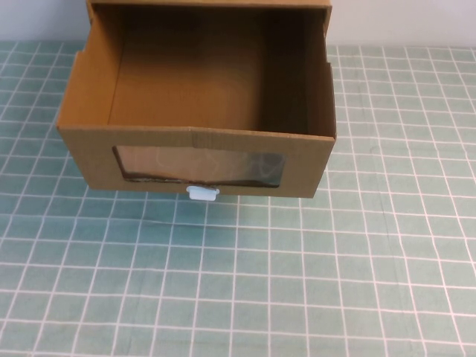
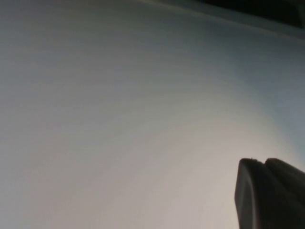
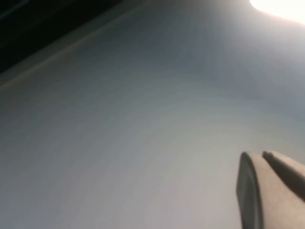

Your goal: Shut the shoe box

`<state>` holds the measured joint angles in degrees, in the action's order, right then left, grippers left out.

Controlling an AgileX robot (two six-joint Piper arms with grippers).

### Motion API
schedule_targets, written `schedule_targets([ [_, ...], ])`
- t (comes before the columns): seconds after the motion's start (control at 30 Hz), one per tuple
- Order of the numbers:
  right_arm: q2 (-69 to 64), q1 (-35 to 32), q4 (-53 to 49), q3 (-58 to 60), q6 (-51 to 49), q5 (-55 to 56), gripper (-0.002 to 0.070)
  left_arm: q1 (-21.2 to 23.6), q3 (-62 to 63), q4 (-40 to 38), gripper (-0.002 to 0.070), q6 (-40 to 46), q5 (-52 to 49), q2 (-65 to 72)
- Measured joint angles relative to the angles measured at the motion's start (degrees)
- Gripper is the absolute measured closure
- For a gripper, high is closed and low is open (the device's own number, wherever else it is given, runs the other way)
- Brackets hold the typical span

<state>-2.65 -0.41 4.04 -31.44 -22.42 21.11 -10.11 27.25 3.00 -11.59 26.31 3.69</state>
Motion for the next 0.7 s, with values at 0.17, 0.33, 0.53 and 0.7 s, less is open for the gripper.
schedule_targets([
  [0.17, -9.49, 0.0, -2.44, -12.32, -0.09, -13.34, 0.069, 0.0, 13.88, 0.0, 0.068, -5.13, -20.15, 10.97],
  [0.33, -22.61, 0.0, -7.58, -21.15, -0.09, -33.94, 0.069, 0.0, 25.56, 0.0, 0.068, -6.69, -41.15, 22.76],
  [0.53, -36.66, 0.0, -13.1, -22.02, 3.1, -46.8, 0.069, 0.0, 30.09, 0.46, 0.068, -3.16, -54.79, 36.85],
  [0.7, -43.25, 0.0, -9.4, -22.02, 5.0, -48.04, 0.069, 0.0, 30.1, 0.3, 0.068, 1.85, -53.25, 45.92],
])
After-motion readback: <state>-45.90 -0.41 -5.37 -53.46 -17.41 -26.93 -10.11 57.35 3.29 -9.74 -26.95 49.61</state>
